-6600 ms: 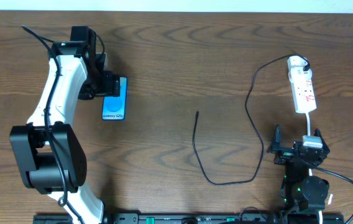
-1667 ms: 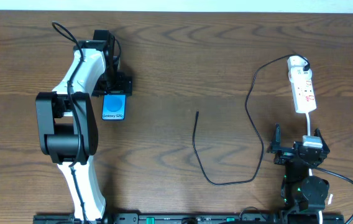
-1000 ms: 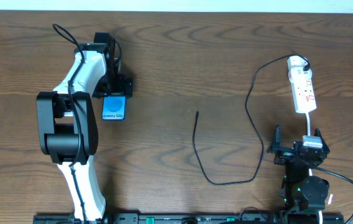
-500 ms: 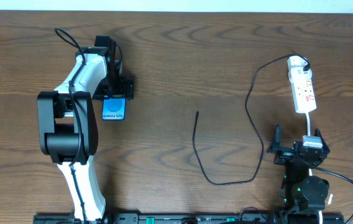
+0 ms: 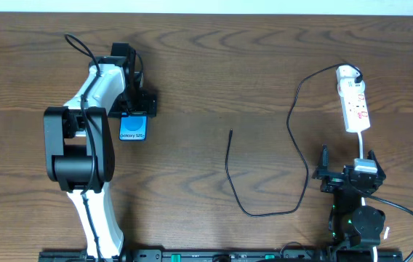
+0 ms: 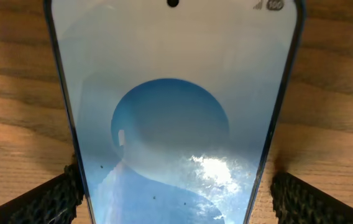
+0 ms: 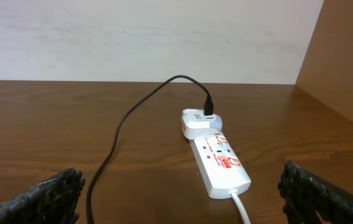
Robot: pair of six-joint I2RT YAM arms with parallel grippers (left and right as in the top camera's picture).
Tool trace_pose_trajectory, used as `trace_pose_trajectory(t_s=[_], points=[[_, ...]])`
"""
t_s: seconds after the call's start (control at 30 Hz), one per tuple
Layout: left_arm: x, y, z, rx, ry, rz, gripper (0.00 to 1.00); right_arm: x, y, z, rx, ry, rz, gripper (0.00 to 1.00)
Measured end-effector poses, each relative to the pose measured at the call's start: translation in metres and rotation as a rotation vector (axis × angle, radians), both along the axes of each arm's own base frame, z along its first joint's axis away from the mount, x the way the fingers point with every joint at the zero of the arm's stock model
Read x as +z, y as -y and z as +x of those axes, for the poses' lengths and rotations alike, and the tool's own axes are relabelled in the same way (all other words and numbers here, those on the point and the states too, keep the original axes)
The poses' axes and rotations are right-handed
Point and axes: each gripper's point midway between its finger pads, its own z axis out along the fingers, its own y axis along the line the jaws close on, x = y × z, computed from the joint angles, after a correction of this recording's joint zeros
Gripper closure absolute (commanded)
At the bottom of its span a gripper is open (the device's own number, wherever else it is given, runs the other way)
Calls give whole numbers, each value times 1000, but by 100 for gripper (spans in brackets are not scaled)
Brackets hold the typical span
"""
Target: Plug charger to phone and switch on socket
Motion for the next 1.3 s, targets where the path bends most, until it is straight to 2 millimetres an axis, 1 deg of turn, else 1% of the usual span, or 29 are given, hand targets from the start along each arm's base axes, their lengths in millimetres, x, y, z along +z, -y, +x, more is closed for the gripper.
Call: trace_pose_trajectory(t_s=[1.3], points=[[-1,1,0,-8,10,-6,2,0,0,0,0,0,0,1]])
